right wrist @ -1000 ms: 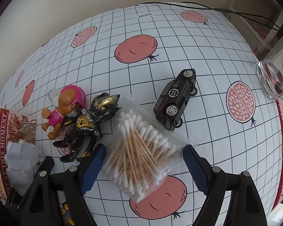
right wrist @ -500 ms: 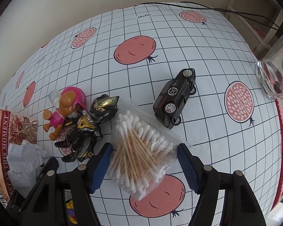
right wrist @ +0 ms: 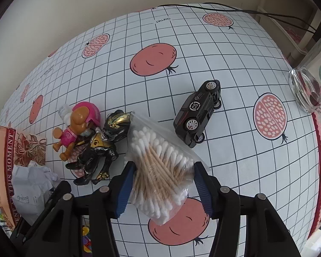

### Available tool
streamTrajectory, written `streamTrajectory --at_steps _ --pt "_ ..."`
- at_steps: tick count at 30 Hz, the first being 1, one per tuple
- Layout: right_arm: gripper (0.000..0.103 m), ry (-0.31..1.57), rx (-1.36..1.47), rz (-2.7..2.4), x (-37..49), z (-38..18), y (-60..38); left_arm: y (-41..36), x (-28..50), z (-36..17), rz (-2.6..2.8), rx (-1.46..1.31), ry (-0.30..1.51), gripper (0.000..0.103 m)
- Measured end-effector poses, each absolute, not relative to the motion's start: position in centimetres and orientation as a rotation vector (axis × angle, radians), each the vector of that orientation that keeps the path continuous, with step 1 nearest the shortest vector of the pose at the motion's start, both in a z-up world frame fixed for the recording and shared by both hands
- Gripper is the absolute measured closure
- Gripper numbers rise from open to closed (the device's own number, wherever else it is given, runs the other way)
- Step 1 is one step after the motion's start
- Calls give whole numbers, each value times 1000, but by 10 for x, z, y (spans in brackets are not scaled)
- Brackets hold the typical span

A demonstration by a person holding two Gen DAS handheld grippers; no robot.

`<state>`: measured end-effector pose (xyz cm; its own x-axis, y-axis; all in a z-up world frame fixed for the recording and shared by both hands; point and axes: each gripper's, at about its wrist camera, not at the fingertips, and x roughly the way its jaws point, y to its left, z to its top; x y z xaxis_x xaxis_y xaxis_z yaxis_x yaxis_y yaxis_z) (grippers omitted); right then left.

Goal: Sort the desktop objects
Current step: 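Grasp the crumpled white paper with the left tool while the right tool grasps the cotton swab bag, then lift and carry the paper and swab bag over the pink box with both tools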

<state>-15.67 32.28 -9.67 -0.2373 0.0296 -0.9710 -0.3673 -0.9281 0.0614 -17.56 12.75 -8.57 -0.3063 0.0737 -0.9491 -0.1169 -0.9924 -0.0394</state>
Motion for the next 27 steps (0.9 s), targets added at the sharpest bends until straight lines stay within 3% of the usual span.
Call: streamTrajectory --at_steps 7,27 --pt "45 437 -1699 2311 -153 -71 328 123 -176 -69 2447 -1731 2 56" --pt "45 504 -1196 2711 -136 74 310 110 -159 39 2572 -1347 -154 56"
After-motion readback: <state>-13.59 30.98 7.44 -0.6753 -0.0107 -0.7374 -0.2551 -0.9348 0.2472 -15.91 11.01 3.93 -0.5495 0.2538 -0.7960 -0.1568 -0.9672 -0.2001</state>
